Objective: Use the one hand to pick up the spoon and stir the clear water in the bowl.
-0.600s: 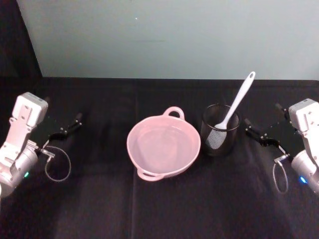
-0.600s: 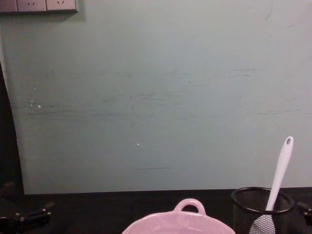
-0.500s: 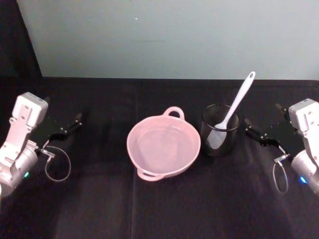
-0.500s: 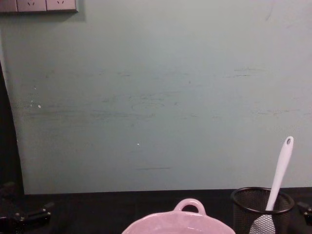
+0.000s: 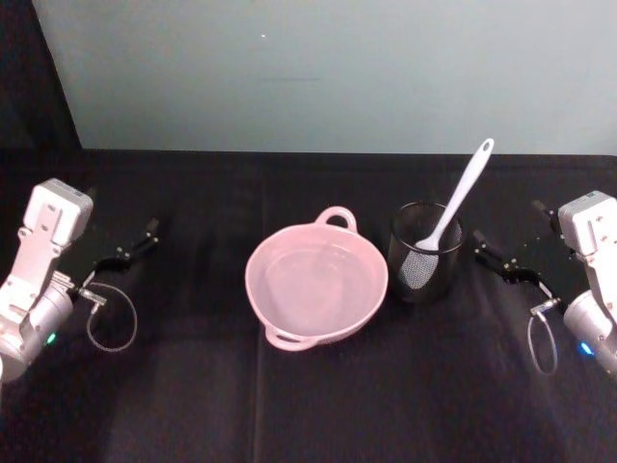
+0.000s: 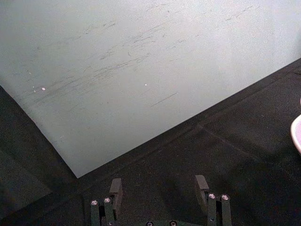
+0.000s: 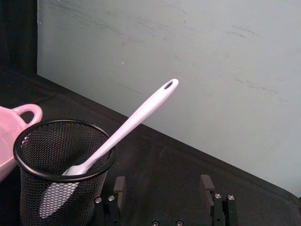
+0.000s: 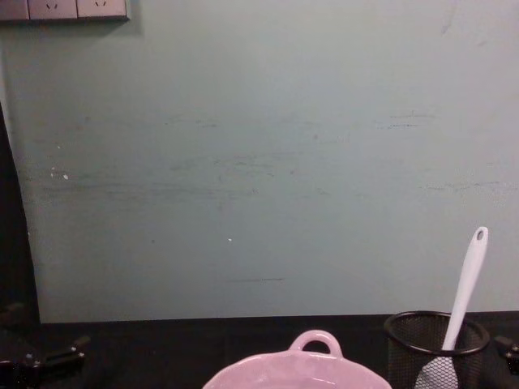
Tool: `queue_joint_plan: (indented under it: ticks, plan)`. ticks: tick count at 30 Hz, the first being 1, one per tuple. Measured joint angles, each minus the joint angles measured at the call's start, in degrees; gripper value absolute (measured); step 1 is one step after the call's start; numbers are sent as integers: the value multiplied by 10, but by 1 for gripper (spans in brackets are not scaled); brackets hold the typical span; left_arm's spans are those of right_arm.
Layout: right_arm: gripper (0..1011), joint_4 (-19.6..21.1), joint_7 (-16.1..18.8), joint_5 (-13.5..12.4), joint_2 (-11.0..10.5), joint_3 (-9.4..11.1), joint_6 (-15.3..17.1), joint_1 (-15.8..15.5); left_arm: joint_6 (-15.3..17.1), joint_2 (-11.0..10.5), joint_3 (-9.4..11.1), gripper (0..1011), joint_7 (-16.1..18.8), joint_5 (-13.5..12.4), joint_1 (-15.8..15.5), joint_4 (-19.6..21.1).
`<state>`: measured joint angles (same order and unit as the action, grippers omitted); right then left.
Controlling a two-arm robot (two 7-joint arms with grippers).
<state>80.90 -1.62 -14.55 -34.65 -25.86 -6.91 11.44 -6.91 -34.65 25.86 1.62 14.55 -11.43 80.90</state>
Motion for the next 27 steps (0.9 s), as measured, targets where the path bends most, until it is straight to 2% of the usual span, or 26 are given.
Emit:
queue_joint_plan:
  ticks: [10, 14, 17, 18, 20, 21, 22, 24, 25, 26, 27]
  plan:
    - [1002, 3, 1, 0, -2, 3, 2, -2, 0, 0, 0, 1011, 0, 0, 0, 0]
    - [1002, 35, 1, -9, -19, 26, 18, -20, 0, 0, 0, 1011, 0, 0, 0, 0]
    - [1002, 67, 7, -34, -33, 52, 28, -43, 0, 0, 0, 1011, 0, 0, 0, 0]
    - [1002, 76, 11, -45, -36, 60, 30, -50, 0, 0, 0, 1011, 0, 0, 0, 0]
    - [1002, 110, 39, -104, -44, 95, 42, -78, 0, 0, 0, 1011, 0, 0, 0, 0]
    - [1002, 118, 47, -123, -44, 104, 46, -83, 0, 0, 0, 1011, 0, 0, 0, 0]
    - [1002, 118, 47, -123, -44, 104, 46, -83, 0, 0, 0, 1011, 0, 0, 0, 0]
    - [1002, 141, 80, -191, -42, 134, 71, -99, 0, 0, 0, 1011, 0, 0, 0, 0]
    - [1002, 141, 80, -191, -42, 134, 71, -99, 0, 0, 0, 1011, 0, 0, 0, 0]
    - [1002, 149, 97, -227, -38, 148, 88, -103, 0, 0, 0, 1011, 0, 0, 0, 0]
    - [1002, 153, 105, -244, -35, 154, 98, -105, 0, 0, 0, 1011, 0, 0, 0, 0]
